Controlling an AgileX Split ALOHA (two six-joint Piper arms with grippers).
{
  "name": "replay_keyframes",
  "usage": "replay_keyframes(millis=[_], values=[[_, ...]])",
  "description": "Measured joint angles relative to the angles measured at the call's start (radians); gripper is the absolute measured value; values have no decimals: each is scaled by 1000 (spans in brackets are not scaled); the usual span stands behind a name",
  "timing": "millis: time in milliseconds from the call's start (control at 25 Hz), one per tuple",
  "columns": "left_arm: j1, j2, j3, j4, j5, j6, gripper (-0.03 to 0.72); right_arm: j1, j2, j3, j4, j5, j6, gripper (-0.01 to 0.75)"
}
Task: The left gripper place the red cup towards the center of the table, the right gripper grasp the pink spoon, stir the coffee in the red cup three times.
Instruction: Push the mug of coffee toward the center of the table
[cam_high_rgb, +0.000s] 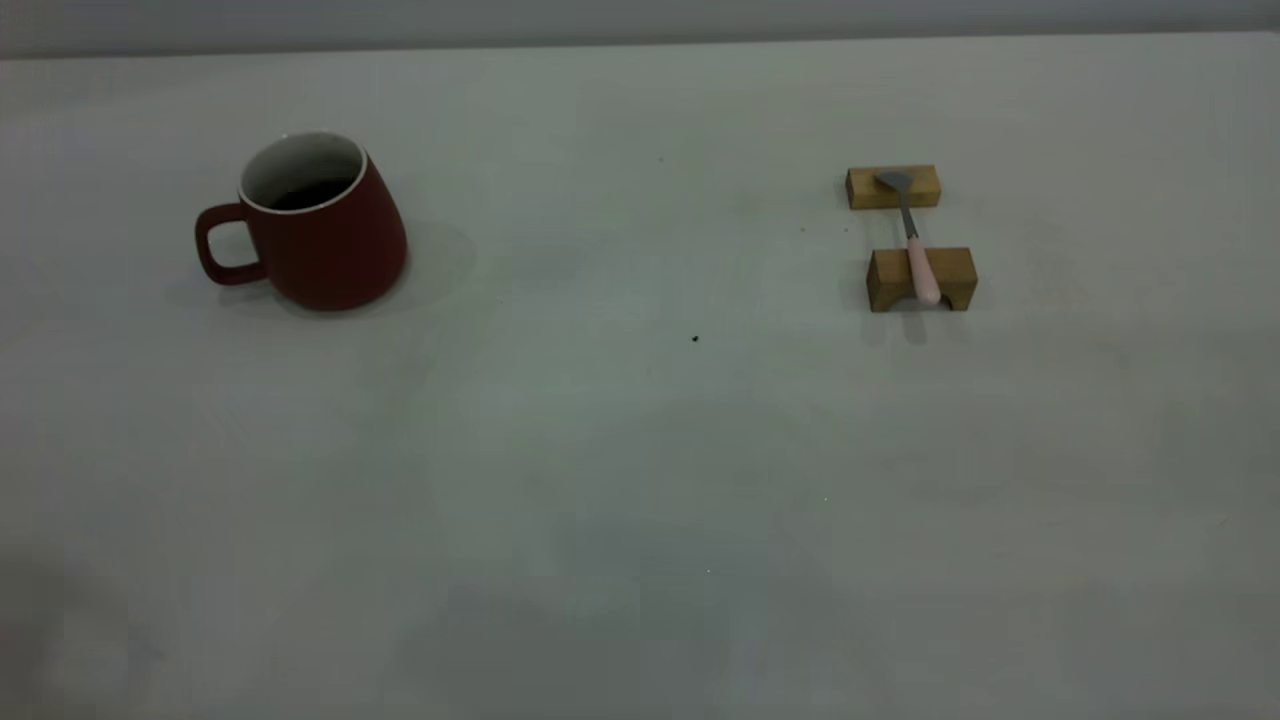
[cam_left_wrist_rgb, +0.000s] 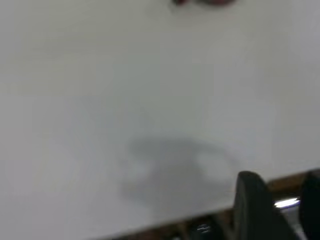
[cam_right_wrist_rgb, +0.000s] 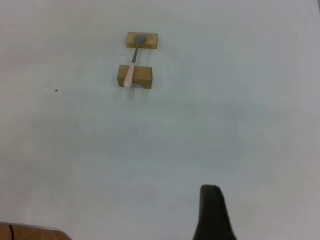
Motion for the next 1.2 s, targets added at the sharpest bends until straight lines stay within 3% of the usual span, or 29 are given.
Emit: replay_keyframes(millis=[200, 280, 600, 1200], values=[[0, 346, -143, 4, -72, 201, 604, 0, 0, 0, 0, 0, 0, 578], [0, 454, -192, 21, -100, 245, 667, 0, 0, 0, 0, 0, 0, 578], [0, 768, -300, 107, -237, 393, 668, 0, 0, 0, 0, 0, 0, 578], [0, 1247, -593, 101, -263, 628, 666, 0, 0, 0, 0, 0, 0, 578]])
